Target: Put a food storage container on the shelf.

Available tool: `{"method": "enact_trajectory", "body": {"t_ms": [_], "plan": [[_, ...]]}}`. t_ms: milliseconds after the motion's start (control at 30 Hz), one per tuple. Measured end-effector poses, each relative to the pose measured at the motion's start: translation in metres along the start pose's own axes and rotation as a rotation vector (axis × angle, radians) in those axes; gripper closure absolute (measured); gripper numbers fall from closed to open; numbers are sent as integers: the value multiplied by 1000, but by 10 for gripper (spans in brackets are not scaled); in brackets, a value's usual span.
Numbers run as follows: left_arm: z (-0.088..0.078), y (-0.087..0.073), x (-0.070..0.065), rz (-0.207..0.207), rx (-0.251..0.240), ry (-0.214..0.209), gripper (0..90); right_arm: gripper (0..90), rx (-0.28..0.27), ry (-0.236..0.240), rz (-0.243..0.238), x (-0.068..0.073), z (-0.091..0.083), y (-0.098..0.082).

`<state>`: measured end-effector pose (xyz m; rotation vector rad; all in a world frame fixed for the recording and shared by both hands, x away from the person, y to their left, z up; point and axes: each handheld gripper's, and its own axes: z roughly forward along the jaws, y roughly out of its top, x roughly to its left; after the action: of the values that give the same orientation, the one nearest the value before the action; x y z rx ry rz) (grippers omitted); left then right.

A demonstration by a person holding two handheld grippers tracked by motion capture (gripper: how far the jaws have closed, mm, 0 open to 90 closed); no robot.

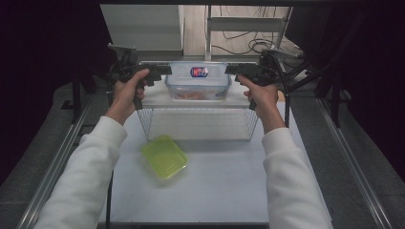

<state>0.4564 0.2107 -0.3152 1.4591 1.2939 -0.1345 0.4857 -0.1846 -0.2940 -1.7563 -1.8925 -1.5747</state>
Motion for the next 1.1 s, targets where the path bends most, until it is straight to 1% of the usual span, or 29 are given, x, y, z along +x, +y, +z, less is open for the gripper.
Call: {"method": "enact_trajectory", "body": {"t_ms": [33,67,100,167,200,300,367,400,433,467,500,533,567,600,633,700,733,767,800,900,967,1033,1100], "plan": [[-5,-3,-3,28,-3,11,256,350,8,-8,-28,2,-5,-1],[-5,-3,-3,28,-3,11,255,349,10,-9,-44,3,-8,-2],[-8,-4,-4,44,-3,20,255,349,10,-9,-44,3,-8,-2],[-13,-9,-8,81,0,35,253,345,22,-19,-80,4,-14,-5],[-16,-12,-10,96,-1,33,253,344,28,-19,-94,5,-17,-7],[-24,-21,-16,129,-7,17,249,337,34,-15,-156,7,-29,-13],[-29,-29,-20,163,1,-1,240,335,32,-20,-192,8,-36,-19],[-32,-33,-22,183,6,0,238,334,36,-26,-233,10,-44,-26],[-34,-37,-24,205,15,8,238,334,36,-26,-233,10,-44,-26],[-39,-45,-27,250,36,23,235,334,51,-28,-269,12,-50,-33],[-39,-45,-27,250,36,23,235,334,51,-28,-269,12,-50,-33],[-41,-49,-28,264,42,28,235,332,65,-32,-310,13,-56,-41],[-43,-54,-28,268,44,23,235,332,65,-32,-310,13,-56,-41],[-45,-58,-28,271,48,17,234,331,72,-37,-328,13,-59,-46],[-47,-63,-29,279,49,19,234,331,82,-39,-344,13,-62,-50],[-51,-72,-31,299,56,27,235,331,88,-35,-367,11,-67,-60],[-55,-83,-32,317,63,30,235,331,96,-25,-378,8,-71,-69],[-55,-83,-32,317,63,30,235,331,96,-25,-378,8,-71,-69],[-57,-89,-33,329,67,36,236,331,100,-22,-384,7,-73,-73],[-61,-108,-33,357,83,42,236,331,107,-8,-402,2,-78,-87],[-63,-122,-32,373,96,54,236,331,114,-9,-422,0,-81,-98],[-66,-136,-30,385,109,53,236,331,126,-1,-427,-5,-82,-109],[-66,-149,-26,390,131,49,236,331,149,-5,-437,-11,-82,-120]]}}
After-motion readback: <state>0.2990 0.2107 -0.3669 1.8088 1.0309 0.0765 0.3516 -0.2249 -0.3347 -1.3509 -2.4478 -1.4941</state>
